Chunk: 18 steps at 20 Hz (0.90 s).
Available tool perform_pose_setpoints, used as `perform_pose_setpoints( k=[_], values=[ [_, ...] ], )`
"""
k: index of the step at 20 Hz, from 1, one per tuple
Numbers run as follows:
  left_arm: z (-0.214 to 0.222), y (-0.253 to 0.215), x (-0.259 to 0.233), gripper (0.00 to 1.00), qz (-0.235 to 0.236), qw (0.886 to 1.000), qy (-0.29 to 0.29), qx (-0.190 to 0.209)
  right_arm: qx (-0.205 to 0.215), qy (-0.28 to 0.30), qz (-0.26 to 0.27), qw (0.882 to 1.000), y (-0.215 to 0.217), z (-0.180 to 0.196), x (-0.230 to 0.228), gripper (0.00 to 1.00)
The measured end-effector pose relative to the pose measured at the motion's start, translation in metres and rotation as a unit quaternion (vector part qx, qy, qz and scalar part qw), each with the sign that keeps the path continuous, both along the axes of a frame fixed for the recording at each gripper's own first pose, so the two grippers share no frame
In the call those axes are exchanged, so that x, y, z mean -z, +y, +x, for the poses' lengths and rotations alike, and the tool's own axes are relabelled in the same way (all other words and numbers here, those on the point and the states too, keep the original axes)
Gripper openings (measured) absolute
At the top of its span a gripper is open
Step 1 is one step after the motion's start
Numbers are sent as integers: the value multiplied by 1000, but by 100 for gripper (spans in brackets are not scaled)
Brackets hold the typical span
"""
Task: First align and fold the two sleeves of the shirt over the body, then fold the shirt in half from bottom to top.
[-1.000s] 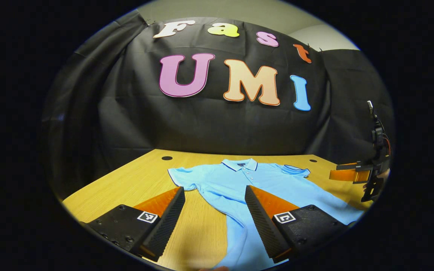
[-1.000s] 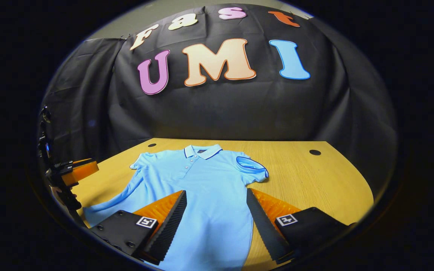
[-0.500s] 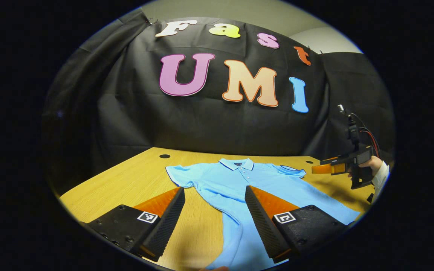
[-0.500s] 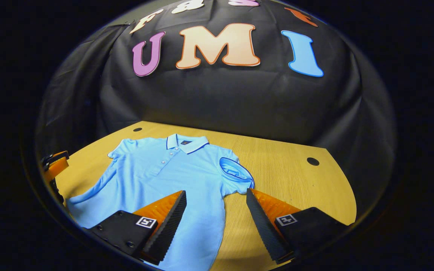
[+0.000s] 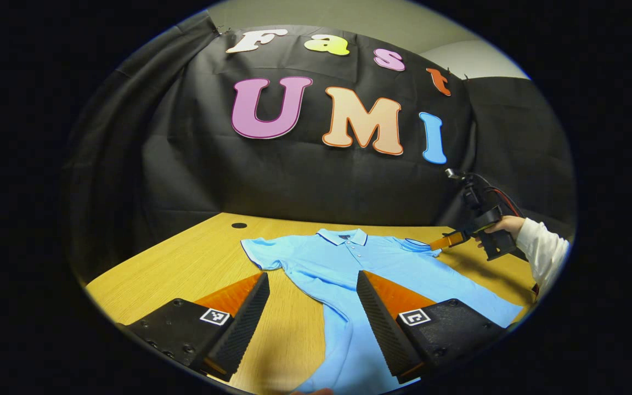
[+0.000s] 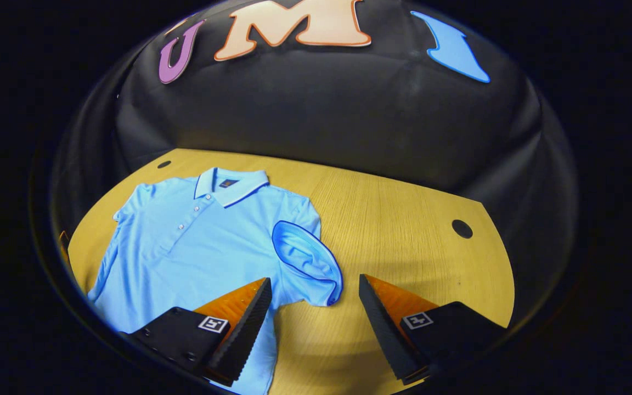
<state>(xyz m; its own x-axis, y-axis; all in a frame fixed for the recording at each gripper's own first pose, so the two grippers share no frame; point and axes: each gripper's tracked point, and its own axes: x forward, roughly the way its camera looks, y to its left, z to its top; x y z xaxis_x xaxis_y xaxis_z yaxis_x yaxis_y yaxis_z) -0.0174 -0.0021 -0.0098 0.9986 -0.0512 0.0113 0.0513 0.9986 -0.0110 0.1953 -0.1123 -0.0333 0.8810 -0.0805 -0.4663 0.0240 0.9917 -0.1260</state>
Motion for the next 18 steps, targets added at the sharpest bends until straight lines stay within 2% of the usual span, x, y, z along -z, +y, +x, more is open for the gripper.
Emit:
perform_pose_setpoints(
  k=[3, 7, 10, 12, 14, 15, 16, 17, 18],
  values=[
    [1, 4, 4, 95, -3, 1000, 4, -4, 0, 21, 25, 999, 3, 14, 8, 100],
    [3, 6, 3, 95, -1, 1000, 3, -7, 9, 37, 33, 999, -3, 25, 19, 99],
    [4, 1, 1, 95, -3, 1000, 1, 0, 16, 44, 82, 996, -1, 29, 24, 100],
    [5, -6, 2, 95, -6, 1000, 1, 7, 23, 36, 103, 994, -2, 35, 23, 97],
    [3, -10, 1, 95, -8, 1000, 0, 13, 28, 32, 106, 993, -7, 37, 23, 82],
    [3, -11, 1, 95, -8, 1000, -1, 14, 33, 28, 103, 994, -11, 39, 23, 63],
    [3, -11, 0, 95, -7, 1000, -1, 13, 36, 28, 102, 994, -12, 42, 24, 54],
    [2, -10, 1, 95, -8, 1000, -1, 12, 40, 26, 103, 994, -13, 42, 23, 34],
    [2, -9, 1, 95, -8, 1000, -1, 10, 41, 23, 108, 993, -12, 43, 22, 23]
  ],
)
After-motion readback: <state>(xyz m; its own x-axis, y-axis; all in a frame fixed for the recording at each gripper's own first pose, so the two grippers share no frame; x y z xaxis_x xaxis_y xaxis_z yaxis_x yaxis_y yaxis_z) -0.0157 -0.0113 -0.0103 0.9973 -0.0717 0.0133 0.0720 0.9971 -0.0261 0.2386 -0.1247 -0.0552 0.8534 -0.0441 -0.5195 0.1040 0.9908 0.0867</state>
